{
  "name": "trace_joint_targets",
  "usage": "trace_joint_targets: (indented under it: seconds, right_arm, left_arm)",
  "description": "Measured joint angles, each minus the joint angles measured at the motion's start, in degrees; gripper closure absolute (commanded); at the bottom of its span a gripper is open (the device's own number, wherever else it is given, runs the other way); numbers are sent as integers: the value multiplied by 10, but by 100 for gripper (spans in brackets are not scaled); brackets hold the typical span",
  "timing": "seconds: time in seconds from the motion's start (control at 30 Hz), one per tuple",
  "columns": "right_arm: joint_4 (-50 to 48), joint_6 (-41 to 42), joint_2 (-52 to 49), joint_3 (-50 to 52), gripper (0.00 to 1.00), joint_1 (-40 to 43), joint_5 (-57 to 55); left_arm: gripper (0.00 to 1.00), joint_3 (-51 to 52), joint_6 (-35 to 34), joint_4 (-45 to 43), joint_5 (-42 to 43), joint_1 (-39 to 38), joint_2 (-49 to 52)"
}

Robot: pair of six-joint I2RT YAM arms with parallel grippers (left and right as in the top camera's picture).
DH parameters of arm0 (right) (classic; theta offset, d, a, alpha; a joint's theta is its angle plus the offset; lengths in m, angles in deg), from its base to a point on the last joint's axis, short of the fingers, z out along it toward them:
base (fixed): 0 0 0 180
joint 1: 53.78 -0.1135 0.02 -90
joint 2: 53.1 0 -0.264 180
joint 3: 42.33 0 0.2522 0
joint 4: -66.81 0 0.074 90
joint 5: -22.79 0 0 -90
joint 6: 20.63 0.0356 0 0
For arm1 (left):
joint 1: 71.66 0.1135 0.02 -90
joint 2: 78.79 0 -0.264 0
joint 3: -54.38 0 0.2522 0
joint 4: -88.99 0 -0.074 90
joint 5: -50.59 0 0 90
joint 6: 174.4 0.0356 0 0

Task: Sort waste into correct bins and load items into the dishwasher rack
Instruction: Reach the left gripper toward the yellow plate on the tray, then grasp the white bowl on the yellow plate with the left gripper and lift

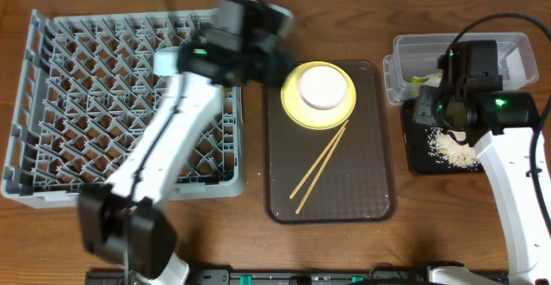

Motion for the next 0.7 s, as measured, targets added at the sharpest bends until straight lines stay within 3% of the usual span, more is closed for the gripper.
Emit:
trace_joint_targets:
  seconds: [0.37, 0.7]
  right_arm:
    - [13, 31, 0, 0, 61, 25, -14]
    - [14, 31, 0, 0, 60, 25, -14]
  left_arm:
    - [34, 0, 85, -28, -75, -121, 112]
    - [35, 0, 106, -72, -93, -144, 172]
